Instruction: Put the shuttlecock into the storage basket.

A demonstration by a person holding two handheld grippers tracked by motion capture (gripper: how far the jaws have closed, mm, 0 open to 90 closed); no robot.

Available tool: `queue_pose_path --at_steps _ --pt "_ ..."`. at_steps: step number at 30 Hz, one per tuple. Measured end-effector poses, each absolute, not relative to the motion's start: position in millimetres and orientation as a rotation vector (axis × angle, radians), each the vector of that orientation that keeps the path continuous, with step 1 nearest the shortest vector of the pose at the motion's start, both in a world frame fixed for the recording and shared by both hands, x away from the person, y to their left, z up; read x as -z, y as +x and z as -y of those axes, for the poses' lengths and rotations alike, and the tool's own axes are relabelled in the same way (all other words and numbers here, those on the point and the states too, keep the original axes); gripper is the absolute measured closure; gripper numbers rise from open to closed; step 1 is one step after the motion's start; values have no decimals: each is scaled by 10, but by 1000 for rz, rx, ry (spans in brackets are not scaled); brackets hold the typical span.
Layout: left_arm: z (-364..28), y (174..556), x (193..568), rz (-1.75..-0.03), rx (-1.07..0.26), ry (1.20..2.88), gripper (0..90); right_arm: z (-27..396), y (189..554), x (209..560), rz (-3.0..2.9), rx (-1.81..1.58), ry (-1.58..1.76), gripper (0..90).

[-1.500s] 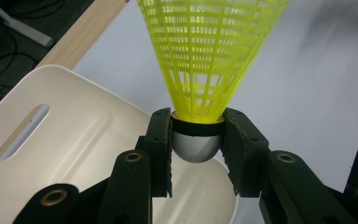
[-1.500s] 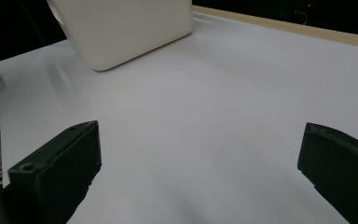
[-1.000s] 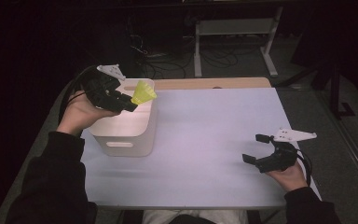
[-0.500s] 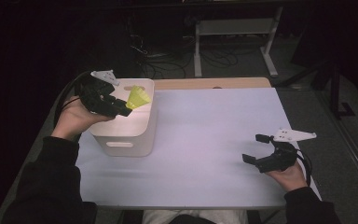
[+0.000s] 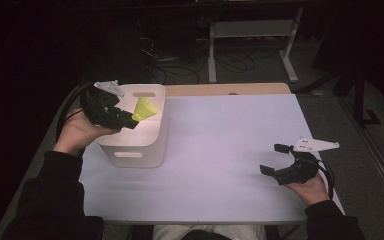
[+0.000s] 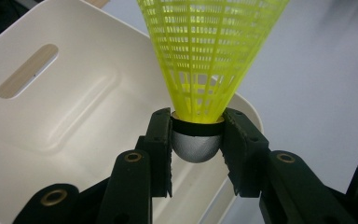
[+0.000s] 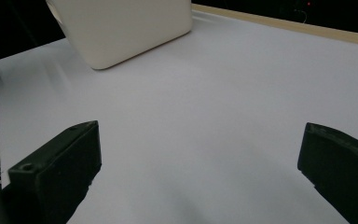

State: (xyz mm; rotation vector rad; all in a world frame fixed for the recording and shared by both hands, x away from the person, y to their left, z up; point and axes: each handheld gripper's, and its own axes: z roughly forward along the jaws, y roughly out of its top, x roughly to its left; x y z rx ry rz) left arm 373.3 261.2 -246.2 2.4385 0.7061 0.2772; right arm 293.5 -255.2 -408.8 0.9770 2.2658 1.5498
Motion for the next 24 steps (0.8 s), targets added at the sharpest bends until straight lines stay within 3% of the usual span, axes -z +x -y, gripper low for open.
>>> queue_pose_path --at_steps 24 --pt "-2744 3735 2753 -756 -225 2441 644 2554 2938 4091 -2267 -1556 981 0"
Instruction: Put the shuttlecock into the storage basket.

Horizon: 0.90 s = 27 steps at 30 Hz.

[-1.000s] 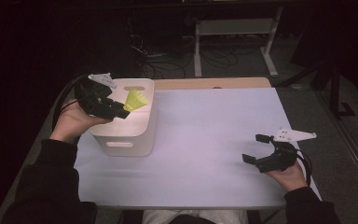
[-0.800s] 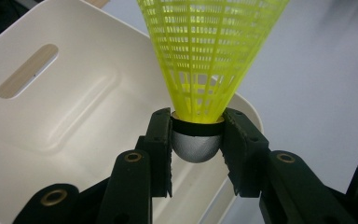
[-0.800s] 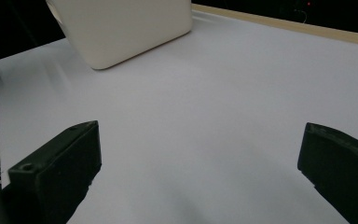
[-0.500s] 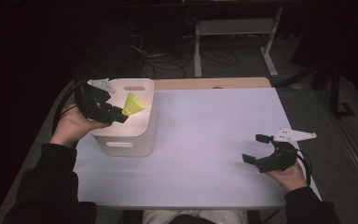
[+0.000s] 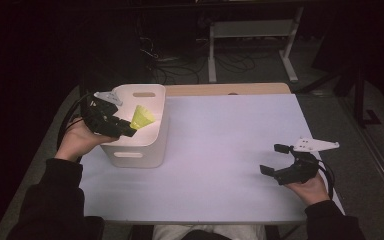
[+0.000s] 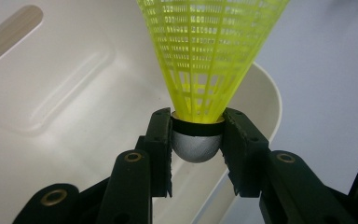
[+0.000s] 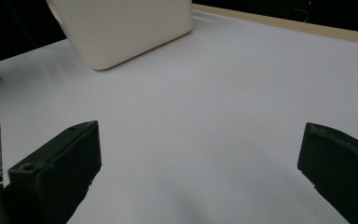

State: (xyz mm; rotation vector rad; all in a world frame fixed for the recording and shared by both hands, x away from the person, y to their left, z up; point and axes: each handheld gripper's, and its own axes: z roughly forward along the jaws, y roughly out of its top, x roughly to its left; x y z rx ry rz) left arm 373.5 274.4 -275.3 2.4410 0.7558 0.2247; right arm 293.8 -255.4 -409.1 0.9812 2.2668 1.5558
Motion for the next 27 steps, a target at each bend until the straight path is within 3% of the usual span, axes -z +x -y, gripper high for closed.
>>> queue_pose_path --at_steps 27 --pt "-2759 3818 3020 -795 -175 2472 644 2555 2935 4090 -2268 -1557 980 0"
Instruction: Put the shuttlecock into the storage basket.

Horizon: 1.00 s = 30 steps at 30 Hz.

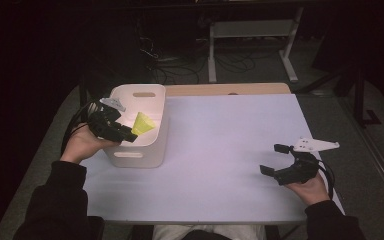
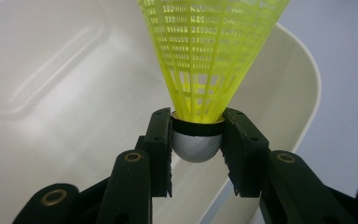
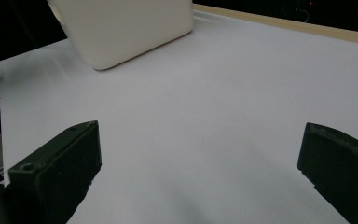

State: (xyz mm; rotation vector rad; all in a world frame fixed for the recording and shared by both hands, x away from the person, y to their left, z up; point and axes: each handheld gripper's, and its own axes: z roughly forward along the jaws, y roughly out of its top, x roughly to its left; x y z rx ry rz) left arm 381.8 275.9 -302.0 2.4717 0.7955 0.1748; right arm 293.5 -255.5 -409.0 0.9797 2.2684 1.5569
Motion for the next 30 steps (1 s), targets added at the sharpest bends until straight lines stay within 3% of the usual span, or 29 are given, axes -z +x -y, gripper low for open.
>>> queue_pose_path --at_steps 10,30 --pt "-2813 3820 3022 -816 -170 2439 584 2554 2935 4091 -2266 -1548 982 0" --pt "-2972 3764 2861 -824 -191 2274 293 2549 2930 4090 -2270 -1548 981 0"
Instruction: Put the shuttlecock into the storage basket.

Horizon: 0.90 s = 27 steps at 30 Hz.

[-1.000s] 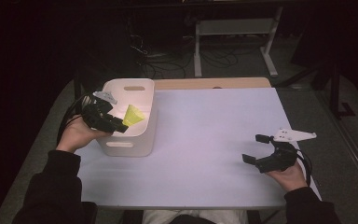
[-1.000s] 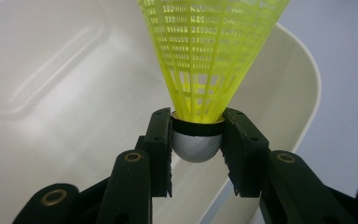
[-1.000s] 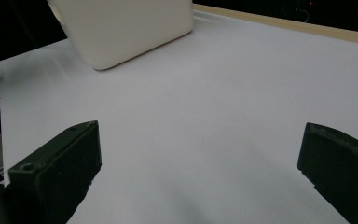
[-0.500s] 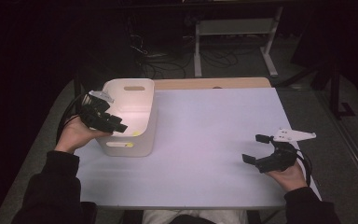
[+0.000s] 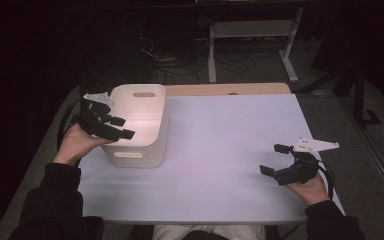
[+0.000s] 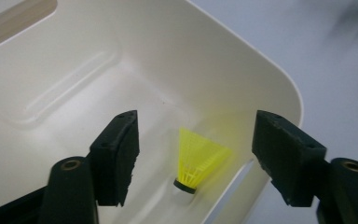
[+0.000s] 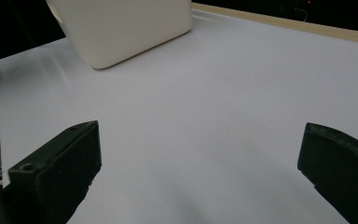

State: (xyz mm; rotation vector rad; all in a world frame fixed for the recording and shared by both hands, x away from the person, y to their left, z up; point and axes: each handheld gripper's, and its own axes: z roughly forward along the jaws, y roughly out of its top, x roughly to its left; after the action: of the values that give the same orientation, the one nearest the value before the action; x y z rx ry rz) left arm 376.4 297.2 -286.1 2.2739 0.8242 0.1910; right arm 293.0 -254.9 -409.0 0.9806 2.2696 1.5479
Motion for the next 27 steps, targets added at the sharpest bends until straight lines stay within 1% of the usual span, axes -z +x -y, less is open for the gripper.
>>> queue_pose_path --at_steps 5,8,11,16,18,27 --pt "-3021 3718 2798 -817 -185 2219 179 2546 2932 4092 -2270 -1547 982 0" --pt "-3061 3684 2757 -812 -192 2182 137 2546 2932 4093 -2272 -1546 984 0" --pt "-3096 3657 2724 -809 -204 2165 119 2543 2933 4093 -2272 -1546 981 0" --pt "-3132 3612 2679 -816 -234 2138 20 2544 2933 4094 -2270 -1545 981 0" --pt "-3141 3590 2666 -814 -246 2123 0 2543 2934 4095 -2272 -1544 981 0" --pt "-3183 3459 2631 -776 -306 2064 0 2539 2932 4095 -2274 -1543 985 0"
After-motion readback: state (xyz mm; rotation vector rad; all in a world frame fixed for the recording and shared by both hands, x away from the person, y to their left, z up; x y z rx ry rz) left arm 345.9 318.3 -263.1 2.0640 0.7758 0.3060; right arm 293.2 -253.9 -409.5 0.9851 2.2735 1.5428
